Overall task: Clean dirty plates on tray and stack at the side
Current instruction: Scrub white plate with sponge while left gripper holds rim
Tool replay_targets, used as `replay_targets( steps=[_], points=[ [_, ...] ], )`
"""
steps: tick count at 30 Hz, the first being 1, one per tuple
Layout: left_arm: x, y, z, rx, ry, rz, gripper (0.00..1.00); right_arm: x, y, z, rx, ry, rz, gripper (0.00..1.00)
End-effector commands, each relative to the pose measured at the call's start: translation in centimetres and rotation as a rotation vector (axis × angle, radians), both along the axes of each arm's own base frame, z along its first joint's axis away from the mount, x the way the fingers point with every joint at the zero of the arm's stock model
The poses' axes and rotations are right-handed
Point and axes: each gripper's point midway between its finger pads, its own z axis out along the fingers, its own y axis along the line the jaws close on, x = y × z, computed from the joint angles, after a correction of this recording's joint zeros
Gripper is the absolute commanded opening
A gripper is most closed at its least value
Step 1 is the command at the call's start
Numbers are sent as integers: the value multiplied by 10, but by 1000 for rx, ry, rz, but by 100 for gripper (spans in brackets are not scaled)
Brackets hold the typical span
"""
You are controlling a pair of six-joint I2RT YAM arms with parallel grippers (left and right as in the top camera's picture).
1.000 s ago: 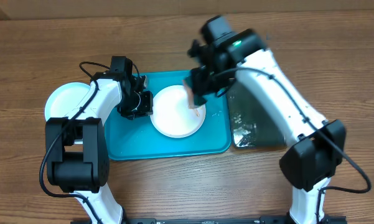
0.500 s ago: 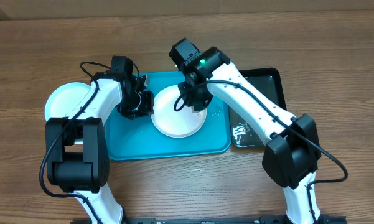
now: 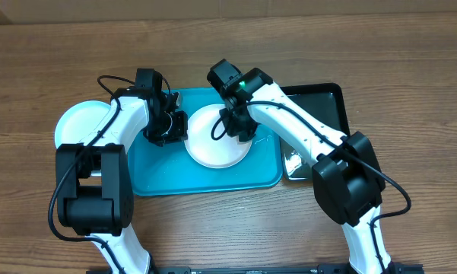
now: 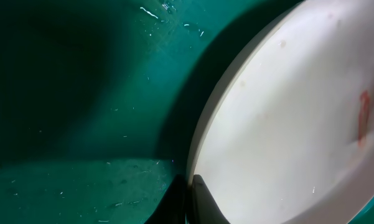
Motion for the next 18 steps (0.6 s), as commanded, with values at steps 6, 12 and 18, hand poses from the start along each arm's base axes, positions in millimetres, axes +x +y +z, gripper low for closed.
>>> replay_targets(
  steps=[6,12,18],
  points=[
    [-1,-7,3,-24,-9,-26,4,1,-1,-35,-40,30,-20,4],
    [-1,-7,3,-24,-8,-26,4,-4,0,-55,-42,75,-47,4],
    [-1,-7,3,-24,-9,-26,4,-25,30,-58,129,199,-22,4]
  ],
)
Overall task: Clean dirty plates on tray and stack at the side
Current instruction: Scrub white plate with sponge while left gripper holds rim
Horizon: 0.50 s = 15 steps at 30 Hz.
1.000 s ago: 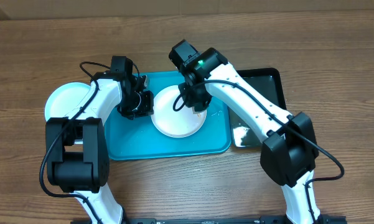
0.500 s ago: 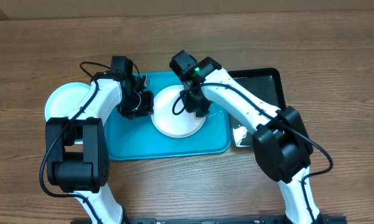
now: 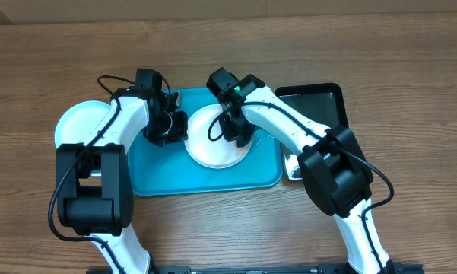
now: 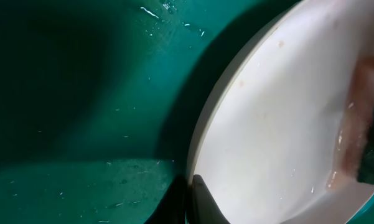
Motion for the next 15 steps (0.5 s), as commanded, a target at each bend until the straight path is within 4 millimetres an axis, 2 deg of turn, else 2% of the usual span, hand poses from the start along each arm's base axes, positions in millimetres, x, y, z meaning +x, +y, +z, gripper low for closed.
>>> replay_targets(
  steps=[1,5,8,11,15],
  points=[
    [-1,-7,3,-22,-9,-26,4,-24,25,-16,131,141,11,4],
    [-1,-7,3,-22,-8,-26,4,-35,49,-8,273,205,62,4],
    [-1,-7,3,-22,-8,-26,4,-35,59,2,355,223,115,4],
    [-1,-7,3,-22,-9,-26,4,-27,57,19,382,220,113,4],
    [-1,-7,3,-22,-9,-26,4,-13,49,58,412,177,129,4]
  ],
)
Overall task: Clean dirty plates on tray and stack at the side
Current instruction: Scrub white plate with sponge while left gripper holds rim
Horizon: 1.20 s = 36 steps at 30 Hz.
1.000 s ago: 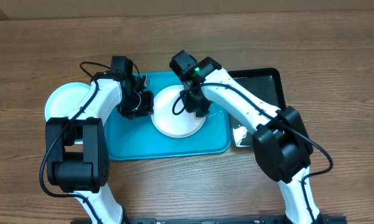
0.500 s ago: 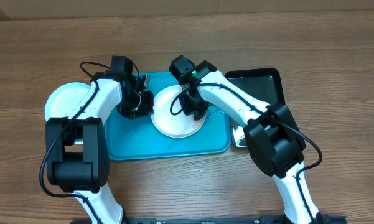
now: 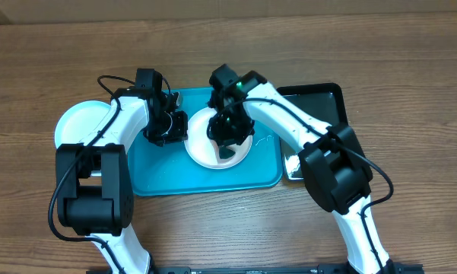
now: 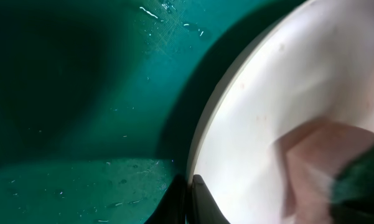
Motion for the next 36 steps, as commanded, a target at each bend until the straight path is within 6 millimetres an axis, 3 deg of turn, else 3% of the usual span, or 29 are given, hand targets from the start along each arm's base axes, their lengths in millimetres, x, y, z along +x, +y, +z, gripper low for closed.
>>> replay_targets(
  steps=[1,4,7,18,25,31,36],
  points=[
    [-1,-8,3,-24,-8,-26,4,24,4,50,120,-75,21,4],
    [-1,-7,3,-24,-9,-26,4,31,-3,69,137,-114,11,4],
    [-1,-7,3,-24,-8,-26,4,35,-13,68,106,-125,-3,4],
    [-1,-7,3,-23,-10,-26,4,58,-52,23,-136,-255,-33,4],
    [0,-2,1,9,-15,-23,4,52,-58,-6,-147,-238,-37,4],
    [0,-3,-2,9,-14,-25,4,23,-40,-26,-42,-134,-9,4],
    [0,-7,-2,9,-16,-35,4,-2,-8,-21,141,-31,26,4]
  ],
)
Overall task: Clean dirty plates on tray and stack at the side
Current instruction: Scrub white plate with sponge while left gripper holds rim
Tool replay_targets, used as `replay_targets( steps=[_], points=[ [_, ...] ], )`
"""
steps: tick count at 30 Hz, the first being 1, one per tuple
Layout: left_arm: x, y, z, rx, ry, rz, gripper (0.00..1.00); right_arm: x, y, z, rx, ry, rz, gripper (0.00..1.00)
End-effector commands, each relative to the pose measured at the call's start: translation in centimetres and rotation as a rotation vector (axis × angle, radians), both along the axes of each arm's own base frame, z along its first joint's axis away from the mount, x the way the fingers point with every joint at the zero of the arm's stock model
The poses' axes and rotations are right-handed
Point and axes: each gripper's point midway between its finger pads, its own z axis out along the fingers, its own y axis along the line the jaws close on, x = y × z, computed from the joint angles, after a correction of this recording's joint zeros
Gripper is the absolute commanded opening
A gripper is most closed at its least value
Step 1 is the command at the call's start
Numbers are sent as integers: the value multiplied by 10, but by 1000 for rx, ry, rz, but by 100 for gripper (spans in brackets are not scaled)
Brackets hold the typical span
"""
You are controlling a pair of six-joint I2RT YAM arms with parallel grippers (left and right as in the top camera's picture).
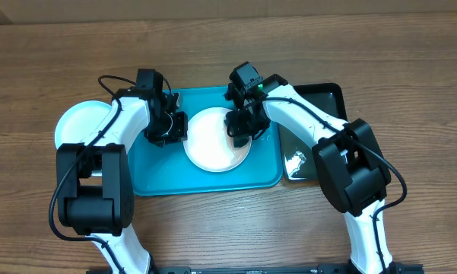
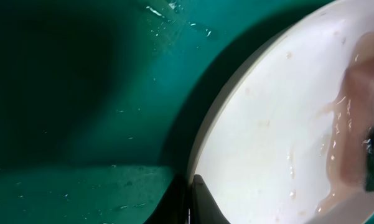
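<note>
A white plate (image 1: 209, 143) lies on the teal tray (image 1: 160, 179). My left gripper (image 1: 173, 128) is shut on the plate's left rim; in the left wrist view its dark fingers (image 2: 202, 202) pinch the edge of the plate (image 2: 274, 149). My right gripper (image 1: 240, 126) is over the plate's right side, shut on a sponge. The sponge (image 2: 361, 87) is pinkish with a dark green back and presses on the plate at the far right of the left wrist view. Wet smears and droplets trail beside it.
A stack of white plates (image 1: 76, 125) sits on the wooden table left of the tray. A black tray (image 1: 323, 103) stands right of the teal one, with something shiny (image 1: 295, 161) at its near end. Water droplets (image 2: 174, 9) dot the teal tray.
The right gripper with the sponge has gone from the plate's middle to its right side. In the left wrist view the sponge is now at the far right, with a wet film left behind. The left gripper has stayed put.
First the plate showed a red streak, with the right gripper at its upper right and the left gripper shut on the rim. Then the sponge was on the right part of the plate, then on its middle. Now it is at the right again and the streak no longer shows.
</note>
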Motion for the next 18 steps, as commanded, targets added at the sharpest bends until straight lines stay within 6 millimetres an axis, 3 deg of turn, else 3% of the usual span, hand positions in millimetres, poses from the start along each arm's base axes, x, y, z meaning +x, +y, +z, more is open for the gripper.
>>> replay_targets(
  steps=[1,7,15,18],
  points=[
    [0,-8,1,-12,-11,-31,4,-37,32,5,163,137,68,4],
    [0,-8,1,-12,-11,-31,4,-33,50,26,289,151,89,4],
    [0,-8,1,-12,-11,-31,4,-3,42,100,357,42,95,4],
    [0,-8,1,-12,-11,-31,4,-3,35,113,343,25,91,4]
  ],
)
